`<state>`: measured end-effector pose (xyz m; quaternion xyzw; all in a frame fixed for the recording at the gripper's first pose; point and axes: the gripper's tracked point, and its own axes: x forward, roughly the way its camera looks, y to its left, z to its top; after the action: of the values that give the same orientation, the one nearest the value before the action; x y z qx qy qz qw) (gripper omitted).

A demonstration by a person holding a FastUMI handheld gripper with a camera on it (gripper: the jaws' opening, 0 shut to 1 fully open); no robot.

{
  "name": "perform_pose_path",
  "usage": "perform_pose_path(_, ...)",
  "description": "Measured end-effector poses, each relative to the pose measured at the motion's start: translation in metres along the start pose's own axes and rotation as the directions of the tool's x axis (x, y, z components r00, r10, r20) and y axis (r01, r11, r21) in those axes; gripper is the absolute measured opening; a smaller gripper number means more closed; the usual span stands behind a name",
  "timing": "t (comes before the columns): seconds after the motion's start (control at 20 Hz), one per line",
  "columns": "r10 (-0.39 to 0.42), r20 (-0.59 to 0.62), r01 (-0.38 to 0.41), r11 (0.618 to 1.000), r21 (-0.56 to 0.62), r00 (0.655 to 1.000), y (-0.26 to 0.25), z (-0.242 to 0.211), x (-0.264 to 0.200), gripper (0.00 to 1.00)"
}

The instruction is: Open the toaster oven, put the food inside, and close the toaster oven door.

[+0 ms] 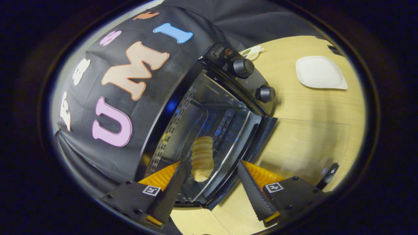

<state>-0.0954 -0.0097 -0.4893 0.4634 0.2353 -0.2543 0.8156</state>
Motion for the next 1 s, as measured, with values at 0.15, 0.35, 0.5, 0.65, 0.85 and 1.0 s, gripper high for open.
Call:
perform_pose_path(0.15,0.013,-0.015,-0.014,0.998,-0.057,1.0,-0.004,0.002,-0.018,1.0)
perform_pose_path(0.35,0.026,-0.074,-0.037,0.989,-0.146,0.997,-0.015,-0.001,-0.04,1.0)
perform_pose_path(0.5,0.012,-0.123,-0.04,0.973,-0.226,0.992,-0.027,-0.002,-0.055,1.0)
perform_pose_path(0.65,0.003,-0.168,-0.056,0.948,-0.314,0.986,-0.035,-0.005,-0.07,1.0)
perform_pose_path(0.85,-0.045,-0.175,-0.037,0.898,-0.437,0.984,-0.052,0.0,-0.091,1.0)
perform_pose_path(1.0,-0.114,-0.173,0.007,0.853,-0.521,0.978,-0.075,0.002,-0.105,1.0)
